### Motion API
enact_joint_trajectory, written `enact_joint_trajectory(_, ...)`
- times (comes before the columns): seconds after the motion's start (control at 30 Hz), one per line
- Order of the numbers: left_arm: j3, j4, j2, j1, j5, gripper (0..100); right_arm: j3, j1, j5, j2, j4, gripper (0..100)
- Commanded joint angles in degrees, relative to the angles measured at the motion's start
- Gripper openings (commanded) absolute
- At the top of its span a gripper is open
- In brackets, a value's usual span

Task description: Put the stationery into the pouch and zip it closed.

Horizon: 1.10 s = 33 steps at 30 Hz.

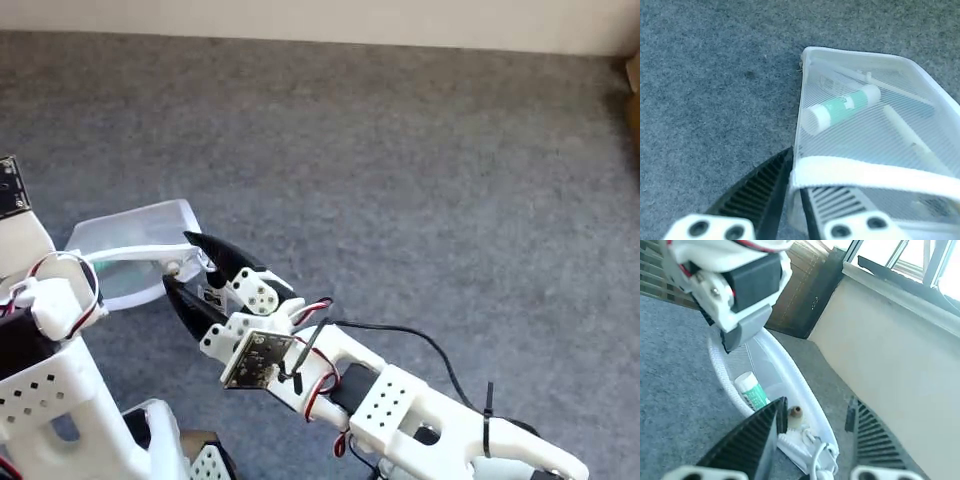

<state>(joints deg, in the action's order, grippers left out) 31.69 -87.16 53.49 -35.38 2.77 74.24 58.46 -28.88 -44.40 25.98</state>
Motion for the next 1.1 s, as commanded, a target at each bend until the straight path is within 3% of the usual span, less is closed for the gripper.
enact_joint_trajectory(0.0,-0.04,1.41,-0.92,-0.48,-0.18,1,-1.10,-2.77,0.62,-1.89,0.57,17.4)
enact_joint_trajectory(0.2,0.04,1.41,-0.92,-0.48,-0.18,1,-1.19,-3.56,0.26,-1.89,0.57,0.0)
enact_joint_trajectory(0.43,0.04,1.41,-0.92,-0.48,-0.18,1,-1.10,-2.59,0.26,-1.36,0.48,0.4)
enact_joint_trajectory(0.67,0.04,1.41,-0.92,-0.48,-0.18,1,-12.00,0.48,0.18,3.38,-20.00,0.4)
enact_joint_trajectory(0.93,0.04,1.41,-0.92,-0.48,-0.18,1,-27.65,0.40,0.26,20.97,-23.60,0.5)
enact_joint_trajectory(1.07,0.04,1.41,-0.92,-0.48,-0.18,1,-33.10,0.40,0.26,26.07,-32.75,0.5)
